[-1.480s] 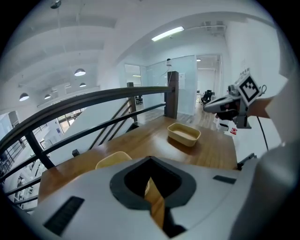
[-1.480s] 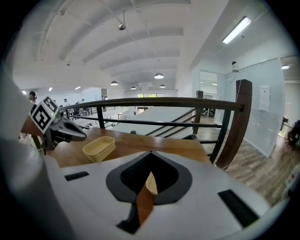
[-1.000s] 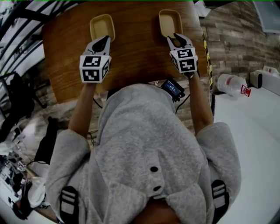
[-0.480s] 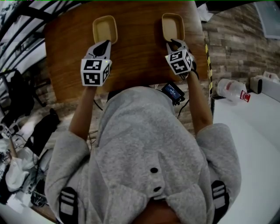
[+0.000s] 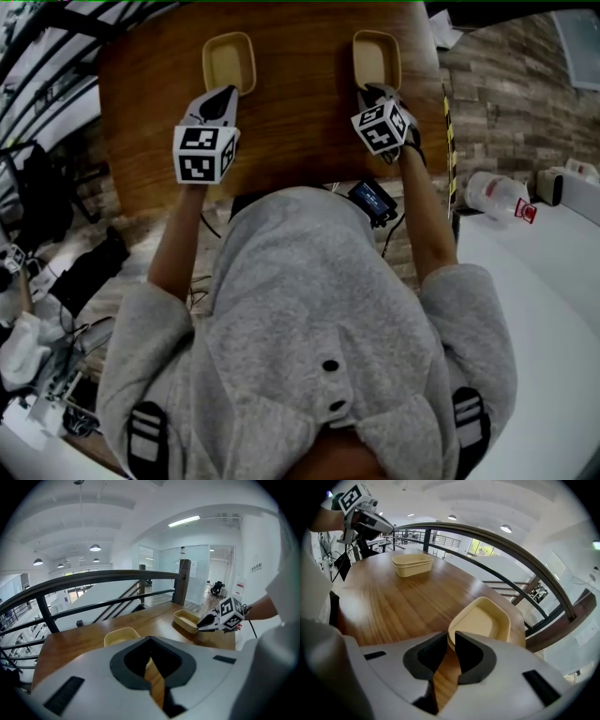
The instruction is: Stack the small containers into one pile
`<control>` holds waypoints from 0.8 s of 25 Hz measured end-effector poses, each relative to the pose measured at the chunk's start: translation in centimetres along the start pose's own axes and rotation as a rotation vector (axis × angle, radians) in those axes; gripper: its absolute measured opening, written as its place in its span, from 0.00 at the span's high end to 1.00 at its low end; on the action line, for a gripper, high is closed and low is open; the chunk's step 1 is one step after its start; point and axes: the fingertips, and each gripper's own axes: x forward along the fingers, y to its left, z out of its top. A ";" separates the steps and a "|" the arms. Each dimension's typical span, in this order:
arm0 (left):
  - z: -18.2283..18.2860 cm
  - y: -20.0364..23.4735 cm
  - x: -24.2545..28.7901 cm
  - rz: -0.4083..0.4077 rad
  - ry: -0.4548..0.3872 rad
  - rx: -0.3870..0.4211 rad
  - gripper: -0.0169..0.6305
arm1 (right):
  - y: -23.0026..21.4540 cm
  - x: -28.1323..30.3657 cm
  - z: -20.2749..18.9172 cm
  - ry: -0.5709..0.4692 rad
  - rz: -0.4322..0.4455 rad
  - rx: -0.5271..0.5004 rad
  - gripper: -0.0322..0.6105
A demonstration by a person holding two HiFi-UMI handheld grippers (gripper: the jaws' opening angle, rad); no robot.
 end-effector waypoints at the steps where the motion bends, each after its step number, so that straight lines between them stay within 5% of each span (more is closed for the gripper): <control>1: 0.0 0.1 0.0 0.001 0.001 -0.001 0.95 | 0.0 0.2 0.1 0.009 -0.003 -0.020 0.85; 6: -0.2 0.2 0.0 0.003 -0.008 0.002 0.95 | 0.2 0.7 0.1 0.042 -0.031 -0.137 0.89; 20: -1.6 2.0 -2.4 -0.009 -0.024 -0.010 0.95 | 2.1 -1.0 2.0 0.037 -0.040 -0.136 0.91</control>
